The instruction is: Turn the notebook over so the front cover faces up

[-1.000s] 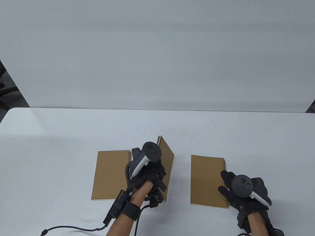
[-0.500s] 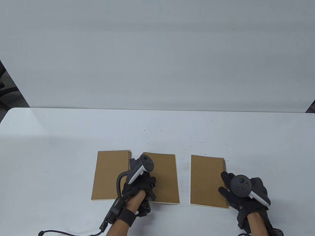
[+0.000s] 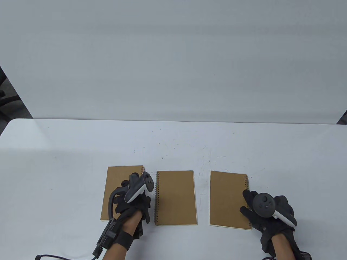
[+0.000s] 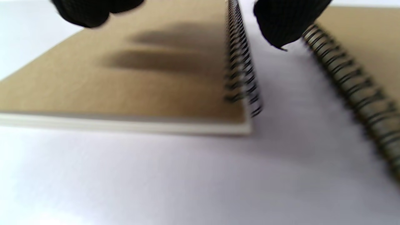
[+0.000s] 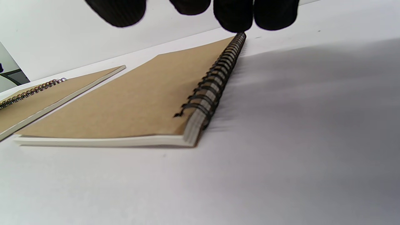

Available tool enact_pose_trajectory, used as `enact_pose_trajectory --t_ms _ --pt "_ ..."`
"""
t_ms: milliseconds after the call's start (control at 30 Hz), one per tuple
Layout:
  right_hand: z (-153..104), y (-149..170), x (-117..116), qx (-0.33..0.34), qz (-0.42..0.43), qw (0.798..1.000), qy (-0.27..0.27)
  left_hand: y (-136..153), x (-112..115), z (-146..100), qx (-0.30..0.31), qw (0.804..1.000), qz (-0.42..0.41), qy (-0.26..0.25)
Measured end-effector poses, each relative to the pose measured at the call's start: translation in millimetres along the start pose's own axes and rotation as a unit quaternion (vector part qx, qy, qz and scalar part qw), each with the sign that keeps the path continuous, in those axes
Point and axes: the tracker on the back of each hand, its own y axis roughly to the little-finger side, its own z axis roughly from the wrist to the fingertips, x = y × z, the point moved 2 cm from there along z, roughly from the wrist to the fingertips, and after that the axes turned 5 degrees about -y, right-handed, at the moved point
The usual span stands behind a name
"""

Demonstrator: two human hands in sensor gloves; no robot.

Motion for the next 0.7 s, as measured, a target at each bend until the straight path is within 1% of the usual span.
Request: enact_pose_trajectory --t_ms 67,100,133,167,200,300,367,467,533,633,700 --pt "0 0 -1 0.0 -0.001 1.0 -0.002 4 9 8 0.005 1.0 -0.003 0.019" --pt "0 0 -1 0.0 -0.001 1.0 -0.003 5 10 10 0.01 0.999 -0.018 0.028" --pt "0 0 -1 -0.001 -0.002 1.0 -0.003 5 11 12 0.013 0.997 -0.054 0.044" --pt "0 0 -1 -0.001 -0.002 1.0 -0.004 4 11 13 0.011 0.996 -0.062 0.055" --pt "1 0 -2 -0.003 -0.001 1.0 -0.007 3 10 14 0.013 0.997 -0.045 0.064" --pt "0 1 -2 -0.004 0.001 1.0 -0.007 -7 10 15 0.009 0.999 0.001 0.053" --pt "0 1 -2 -0.006 0.003 1.0 -0.008 -16 9 16 0.003 0.997 0.062 0.043" --pt "1 1 -2 -0.006 0.002 1.0 -0.009 -22 5 15 0.0 0.988 0.15 0.02" --pt "1 0 -2 -0.004 0.0 1.0 -0.009 -21 -2 14 -0.008 0.983 0.184 -0.004" --pt "0 -1 -2 -0.002 -0.005 1.0 -0.008 -14 -12 10 -0.013 0.982 0.189 -0.018" --pt "0 -2 -2 -0.001 -0.005 1.0 -0.008 -8 -23 5 -0.011 0.982 0.185 -0.037"
